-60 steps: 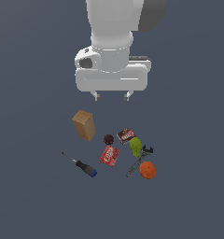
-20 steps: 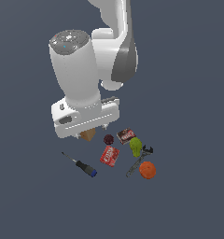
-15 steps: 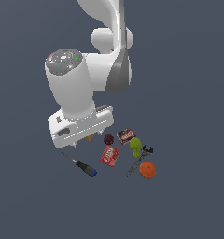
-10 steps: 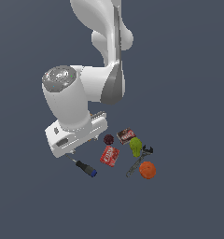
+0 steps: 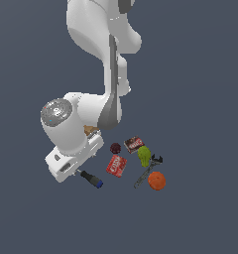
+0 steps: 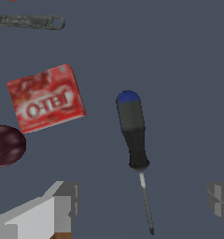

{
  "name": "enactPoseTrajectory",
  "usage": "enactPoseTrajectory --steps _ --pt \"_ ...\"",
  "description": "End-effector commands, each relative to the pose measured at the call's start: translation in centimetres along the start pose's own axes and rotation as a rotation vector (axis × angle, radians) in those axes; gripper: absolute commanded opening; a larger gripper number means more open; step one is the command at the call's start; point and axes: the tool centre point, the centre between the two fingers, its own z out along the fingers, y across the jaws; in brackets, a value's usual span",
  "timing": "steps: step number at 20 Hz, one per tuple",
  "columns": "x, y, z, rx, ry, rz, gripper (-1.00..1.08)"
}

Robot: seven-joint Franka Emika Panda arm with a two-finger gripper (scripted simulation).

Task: Pick up a designated object from a clutter of objects.

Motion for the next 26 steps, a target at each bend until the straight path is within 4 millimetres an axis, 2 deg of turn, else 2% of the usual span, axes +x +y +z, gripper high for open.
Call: enactPoseTrajectory --steps 1,9,21,26 --pt "-0.4 0.6 1.5 0.001 0.0 -0.052 1.0" --pt "-1.5 1.7 4.7 0.005 -0.001 -0.16 1.0" --pt "-1.9 2.0 6.0 0.007 -0.001 -0.192 1.0" --pt "-1.9 1.9 8.0 0.006 -0.001 -0.193 1.0"
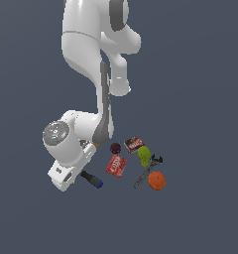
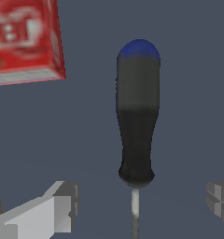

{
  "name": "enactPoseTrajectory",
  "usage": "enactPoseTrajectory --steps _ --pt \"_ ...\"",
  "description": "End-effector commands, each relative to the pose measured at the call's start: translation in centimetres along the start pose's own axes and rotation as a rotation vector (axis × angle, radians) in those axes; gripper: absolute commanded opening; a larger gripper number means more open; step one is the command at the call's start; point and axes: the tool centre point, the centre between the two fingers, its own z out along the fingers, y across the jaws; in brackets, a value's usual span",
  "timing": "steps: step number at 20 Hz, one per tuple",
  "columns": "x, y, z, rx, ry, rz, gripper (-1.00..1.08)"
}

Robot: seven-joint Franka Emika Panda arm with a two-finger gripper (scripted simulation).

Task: Pick up a designated object from a clutter of objects.

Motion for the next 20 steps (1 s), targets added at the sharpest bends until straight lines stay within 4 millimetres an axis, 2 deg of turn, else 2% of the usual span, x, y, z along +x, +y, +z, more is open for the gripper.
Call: enactPoseTrajectory --steps 1,5,10,11,20 --pt "0.0 -0.1 1.3 0.001 0.0 -0.001 1.0" --pt "0.0 -0.1 3.1 0.001 0.0 -0.003 1.0" --pt "0.0 0.0 3.5 0.001 0.0 -0.003 1.0" --pt "0.0 0.0 3.5 0.001 0.0 -0.003 -1.0" --pt "0.0 0.0 3.5 0.001 0.0 -0.003 -1.0"
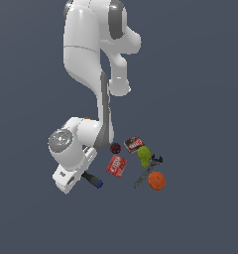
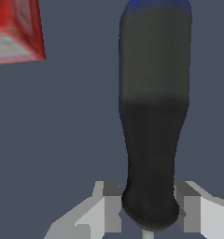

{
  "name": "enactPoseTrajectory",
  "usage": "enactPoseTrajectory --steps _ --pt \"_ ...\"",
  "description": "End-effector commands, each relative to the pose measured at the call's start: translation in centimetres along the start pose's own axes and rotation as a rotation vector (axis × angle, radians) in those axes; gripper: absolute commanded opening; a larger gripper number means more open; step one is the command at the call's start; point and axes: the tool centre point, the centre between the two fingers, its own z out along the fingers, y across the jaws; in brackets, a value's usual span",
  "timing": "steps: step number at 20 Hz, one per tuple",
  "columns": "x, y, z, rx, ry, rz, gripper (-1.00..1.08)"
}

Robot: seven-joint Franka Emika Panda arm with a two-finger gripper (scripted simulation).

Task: Pick up a designated object from a clutter of objects.

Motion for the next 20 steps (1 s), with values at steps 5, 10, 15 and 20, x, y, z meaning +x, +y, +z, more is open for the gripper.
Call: enactPoseTrajectory --steps 5,10,15,20 --pt "0.1 -0.2 -0.3 0.0 0.0 0.0 -1.0" --pt "0.6 -1.1 -1.2 0.0 0.0 0.0 -1.0" --pt "1.5 -2.7 -3.1 0.0 0.0 0.0 -1.0" --pt "2.8 -5.2 -5.8 0.0 -0.001 0.0 -1.0"
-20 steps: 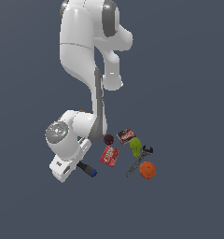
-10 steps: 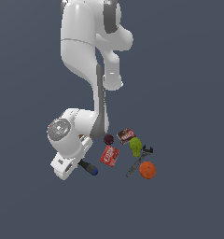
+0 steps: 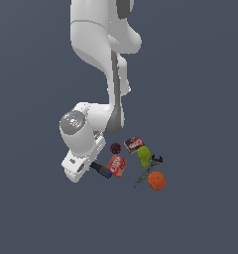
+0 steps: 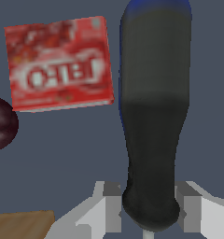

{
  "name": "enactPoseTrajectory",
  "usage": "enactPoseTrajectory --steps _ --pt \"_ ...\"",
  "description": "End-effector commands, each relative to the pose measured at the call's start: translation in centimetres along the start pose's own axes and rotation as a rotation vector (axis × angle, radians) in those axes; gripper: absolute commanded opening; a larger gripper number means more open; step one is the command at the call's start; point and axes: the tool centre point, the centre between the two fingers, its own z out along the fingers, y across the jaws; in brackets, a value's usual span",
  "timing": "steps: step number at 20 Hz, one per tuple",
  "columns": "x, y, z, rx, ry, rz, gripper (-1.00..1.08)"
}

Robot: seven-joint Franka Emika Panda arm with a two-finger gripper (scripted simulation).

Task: Pick up a designated object from a clutter of objects.

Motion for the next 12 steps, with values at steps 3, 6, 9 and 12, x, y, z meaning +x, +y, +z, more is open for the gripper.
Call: enactPoseTrajectory --steps 3,6,9,12 --pt "1.5 -2.6 -3.1 -0.002 0.0 -0.001 -1.0" --pt "2.5 -4.6 -5.3 -0.002 0.0 -0.001 -1.0" --pt "3.5 -6.6 -7.5 -0.002 -0.001 -0.001 -1.0" --pt "4.6 -8.6 -9.8 -0.003 -0.002 -0.001 -1.0"
